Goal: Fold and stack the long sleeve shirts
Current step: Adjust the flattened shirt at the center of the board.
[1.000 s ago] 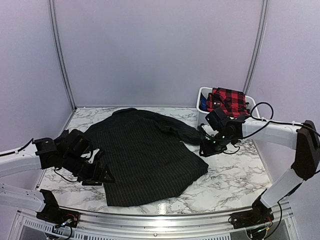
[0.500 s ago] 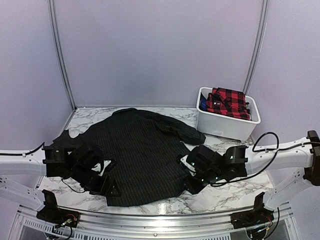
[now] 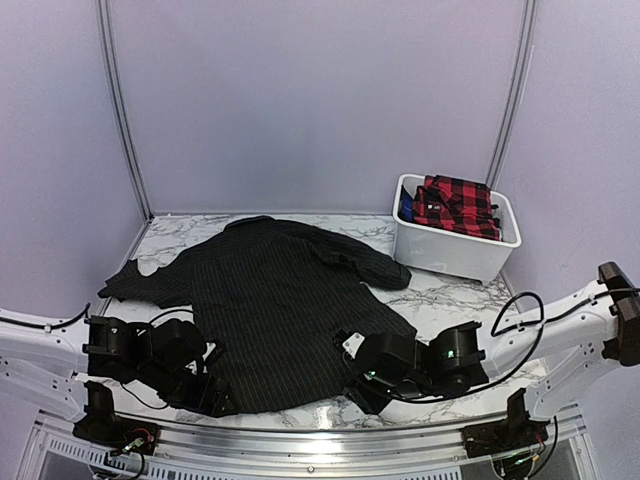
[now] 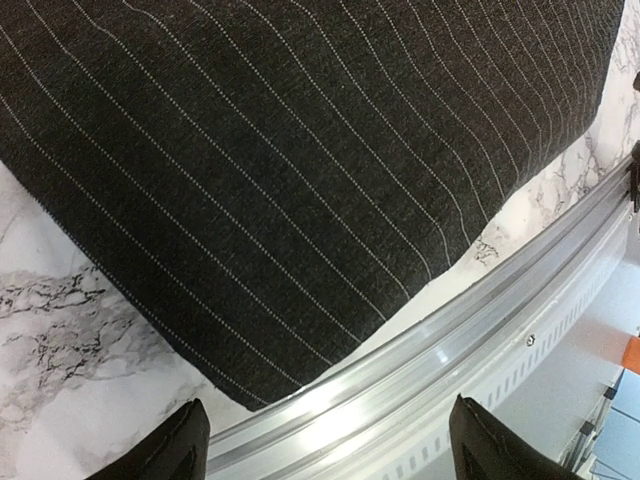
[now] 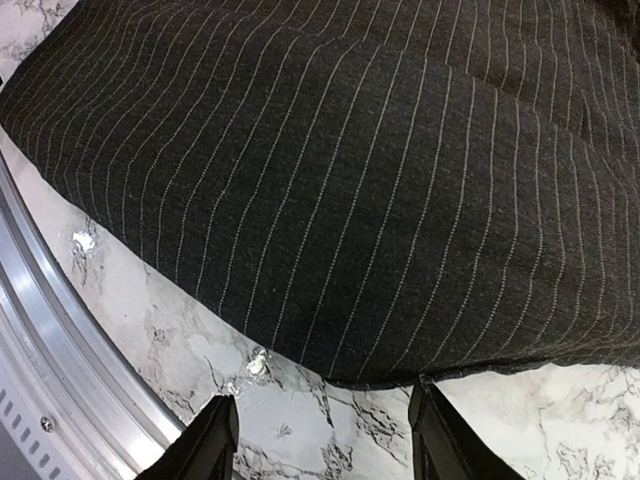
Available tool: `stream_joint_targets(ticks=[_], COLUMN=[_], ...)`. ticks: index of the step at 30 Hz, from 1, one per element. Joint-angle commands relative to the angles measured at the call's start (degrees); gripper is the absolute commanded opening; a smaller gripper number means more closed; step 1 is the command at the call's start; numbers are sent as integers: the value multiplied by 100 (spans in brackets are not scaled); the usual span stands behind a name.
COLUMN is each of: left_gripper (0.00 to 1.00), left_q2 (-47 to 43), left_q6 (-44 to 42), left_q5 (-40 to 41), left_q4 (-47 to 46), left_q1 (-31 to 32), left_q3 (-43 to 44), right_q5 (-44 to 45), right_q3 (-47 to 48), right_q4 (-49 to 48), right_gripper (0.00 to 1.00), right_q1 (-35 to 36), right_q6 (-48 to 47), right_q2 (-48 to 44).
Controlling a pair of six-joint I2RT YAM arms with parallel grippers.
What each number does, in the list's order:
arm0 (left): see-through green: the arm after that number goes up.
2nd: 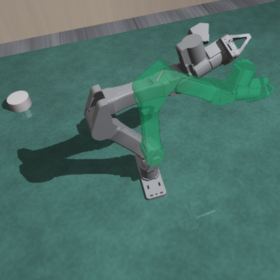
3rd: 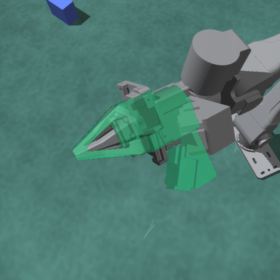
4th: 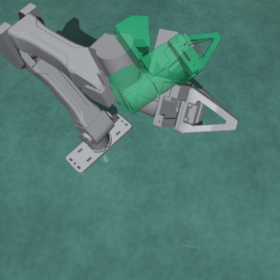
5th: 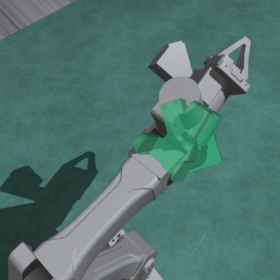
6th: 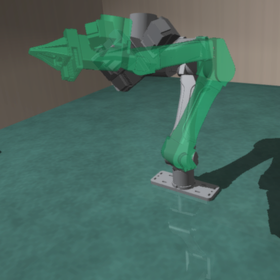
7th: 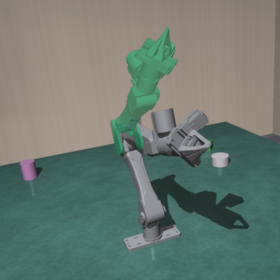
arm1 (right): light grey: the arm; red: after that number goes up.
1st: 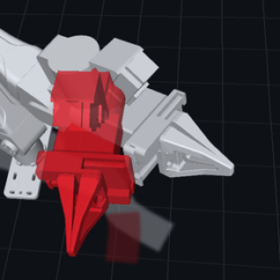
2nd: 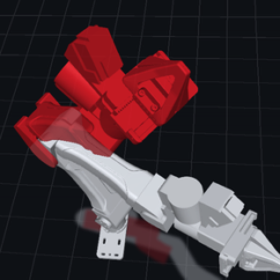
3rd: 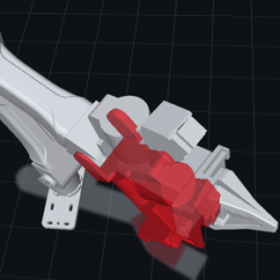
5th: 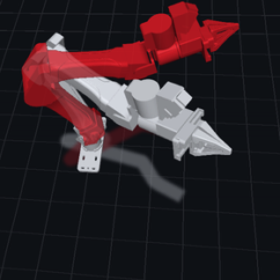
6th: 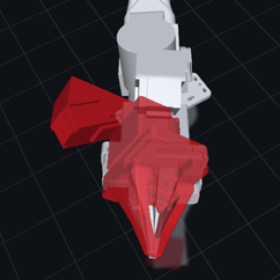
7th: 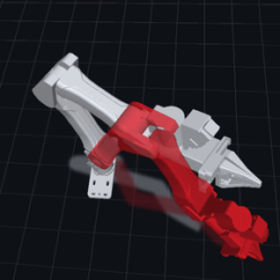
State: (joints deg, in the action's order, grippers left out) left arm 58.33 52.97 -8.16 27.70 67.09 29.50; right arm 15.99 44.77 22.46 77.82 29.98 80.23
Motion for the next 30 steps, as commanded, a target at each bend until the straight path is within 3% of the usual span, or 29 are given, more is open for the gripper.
stream_joint_targets(ticks=[1, 7, 12, 16, 22, 24, 30], left_gripper=[86, 83, 72, 50, 11, 3, 0], left_q2=[277, 450, 722, 769, 680, 610, 412], left_q6=[-27, -143, -223, -176, -159, -115, -94], left_q5=[436, 629, 606, 556, 358, 302, 182], left_q4=[-518, -858, -1001, -1004, -982, -897, -317], left_q1=[143, 199, 207, 217, 217, 217, 140], left_q3=[28, -23, 2, 30, 243, 366, 1035], right_q5=[274, 351, 433, 611, 779, 760, -153], right_q3=[-103, -66, 126, 306, 815, 1062, 1685], right_q4=[-602, -943, -1030, -939, -468, -83, 1149], right_gripper=[54, 52, 48, 38, 3, 0, 0], right_q1=[75, 134, 137, 130, 59, 42, -254], right_q6=[74, -17, -40, -50, -228, -332, -870], right_q2=[285, 792, 1269, 1499, 1632, 1574, 1044])
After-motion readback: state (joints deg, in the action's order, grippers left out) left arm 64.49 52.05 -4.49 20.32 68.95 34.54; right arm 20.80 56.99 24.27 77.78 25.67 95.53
